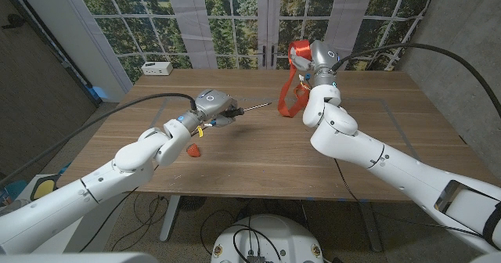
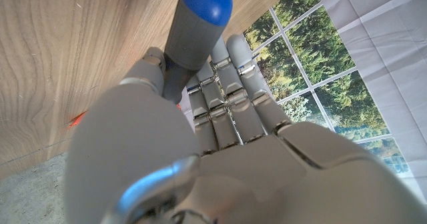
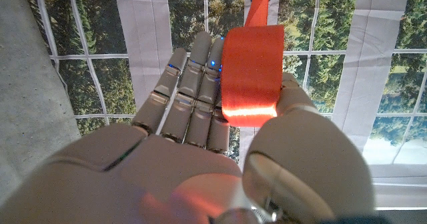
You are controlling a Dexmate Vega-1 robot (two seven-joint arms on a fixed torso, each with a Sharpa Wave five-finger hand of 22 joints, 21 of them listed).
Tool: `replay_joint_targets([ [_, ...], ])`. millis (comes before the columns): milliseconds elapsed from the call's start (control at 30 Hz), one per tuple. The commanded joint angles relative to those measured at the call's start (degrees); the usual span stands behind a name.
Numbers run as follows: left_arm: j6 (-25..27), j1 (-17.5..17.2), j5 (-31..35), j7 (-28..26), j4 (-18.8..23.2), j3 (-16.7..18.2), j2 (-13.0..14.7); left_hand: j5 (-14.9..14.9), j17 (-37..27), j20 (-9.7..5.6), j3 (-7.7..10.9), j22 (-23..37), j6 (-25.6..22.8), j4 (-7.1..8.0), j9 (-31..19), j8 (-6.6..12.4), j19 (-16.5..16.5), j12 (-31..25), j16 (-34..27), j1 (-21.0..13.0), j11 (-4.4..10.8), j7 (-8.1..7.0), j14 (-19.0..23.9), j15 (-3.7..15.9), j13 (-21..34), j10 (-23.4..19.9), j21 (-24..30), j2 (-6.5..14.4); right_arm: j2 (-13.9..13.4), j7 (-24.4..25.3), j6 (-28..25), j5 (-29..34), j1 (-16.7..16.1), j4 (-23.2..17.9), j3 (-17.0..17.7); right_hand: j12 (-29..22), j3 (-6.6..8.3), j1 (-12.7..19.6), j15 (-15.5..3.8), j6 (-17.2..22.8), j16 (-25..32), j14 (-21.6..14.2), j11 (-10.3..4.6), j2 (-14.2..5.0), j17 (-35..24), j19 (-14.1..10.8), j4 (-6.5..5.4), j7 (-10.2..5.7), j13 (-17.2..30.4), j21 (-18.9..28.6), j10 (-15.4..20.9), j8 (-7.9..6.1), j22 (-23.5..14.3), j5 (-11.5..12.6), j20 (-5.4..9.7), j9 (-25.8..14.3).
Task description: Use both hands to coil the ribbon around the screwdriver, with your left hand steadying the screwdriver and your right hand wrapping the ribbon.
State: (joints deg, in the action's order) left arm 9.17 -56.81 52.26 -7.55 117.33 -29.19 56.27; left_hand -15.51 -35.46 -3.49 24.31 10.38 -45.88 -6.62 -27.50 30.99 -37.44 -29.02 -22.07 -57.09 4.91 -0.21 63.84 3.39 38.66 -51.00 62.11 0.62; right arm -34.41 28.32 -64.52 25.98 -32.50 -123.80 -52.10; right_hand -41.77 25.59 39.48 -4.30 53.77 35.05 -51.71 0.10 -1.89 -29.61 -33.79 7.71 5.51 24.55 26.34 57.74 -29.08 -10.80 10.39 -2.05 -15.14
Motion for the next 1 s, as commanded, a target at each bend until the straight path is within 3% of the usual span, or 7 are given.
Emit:
replay_joint_targets([
  [33,-0.7,1.2,0.3,0.4,-0.4,-0.5,-0.5,-0.5,-0.4,-3.81,0.51,0.2,-1.2,0.25,-0.1,0.14,0.2,0.0,0.2,-8.1,4.49,-0.95,9.0,9.63,0.3,-5.1,0.3,7.6,-0.1,-3.1,1.3,5.7,2.0,-2.3,-2.8,-0.5,1.25,8.9,-3.62,4.9,-0.1,-3.1,-0.28,-8.13,-0.2,-0.6,-1.02,-4.43,0.1,0.3,0.9,-0.51,-0.1,0.1,-0.05,-1.5],
  [333,-1.5,2.0,-0.1,-0.1,-1.5,-0.8,-1.2,-0.5,-0.6,-3.82,0.52,0.2,-1.2,0.26,-0.1,0.15,0.2,0.1,0.3,-8.1,4.63,-0.85,9.1,9.63,0.5,-5.2,0.4,7.6,0.6,-6.7,1.8,11.7,3.4,-3.2,-5.4,-0.6,1.33,9.0,-3.67,5.0,-0.3,-3.4,-0.42,-8.06,-0.4,-0.5,-1.11,-4.39,-0.1,0.3,1.1,-0.62,-0.1,0.1,-0.05,-1.5],
  [433,-1.8,2.4,0.0,-0.1,-1.8,-1.1,-1.3,-0.6,-0.7,-3.84,0.53,0.2,-1.1,0.27,-0.2,0.12,0.2,0.2,0.3,-8.1,4.51,-0.88,9.1,9.63,0.4,-5.2,0.4,7.6,0.8,-8.1,3.2,11.7,2.7,-4.0,-4.3,-0.7,1.36,9.0,-3.75,5.0,-0.4,-3.5,-0.41,-8.0,-0.5,-0.5,-1.12,-4.45,0.1,0.4,1.0,-0.64,-0.1,0.0,-0.03,-1.5],
  [500,-2.1,2.8,-0.1,-0.1,-2.3,-1.2,-1.5,-0.6,-0.8,-3.85,0.53,0.1,-1.2,0.28,-0.1,0.14,0.3,0.2,0.3,-8.1,4.56,-0.93,9.1,9.63,0.5,-5.2,0.5,7.6,1.1,-9.8,1.3,15.0,4.1,-4.1,-6.5,-0.8,1.37,9.0,-3.81,5.0,-0.4,-3.5,-0.37,-8.01,-0.6,-0.4,-1.14,-4.46,0.1,0.4,1.0,-0.65,-0.1,0.0,-0.02,-1.4],
  [1000,-4.6,7.3,-1.7,0.9,-6.4,-2.8,-3.6,-0.7,-1.2,-3.86,0.56,0.1,-1.4,0.28,-0.1,0.11,0.3,0.4,0.5,-8.1,4.42,-0.92,9.3,9.63,0.8,-5.2,0.6,7.5,2.6,-14.3,5.1,21.1,1.1,-5.1,-4.0,-1.0,1.41,9.0,-3.91,5.1,-0.8,-3.9,-0.47,-7.84,-0.8,-0.3,-1.27,-4.54,-0.2,0.4,1.2,-0.88,-0.1,-0.1,-0.11,-1.5],
])
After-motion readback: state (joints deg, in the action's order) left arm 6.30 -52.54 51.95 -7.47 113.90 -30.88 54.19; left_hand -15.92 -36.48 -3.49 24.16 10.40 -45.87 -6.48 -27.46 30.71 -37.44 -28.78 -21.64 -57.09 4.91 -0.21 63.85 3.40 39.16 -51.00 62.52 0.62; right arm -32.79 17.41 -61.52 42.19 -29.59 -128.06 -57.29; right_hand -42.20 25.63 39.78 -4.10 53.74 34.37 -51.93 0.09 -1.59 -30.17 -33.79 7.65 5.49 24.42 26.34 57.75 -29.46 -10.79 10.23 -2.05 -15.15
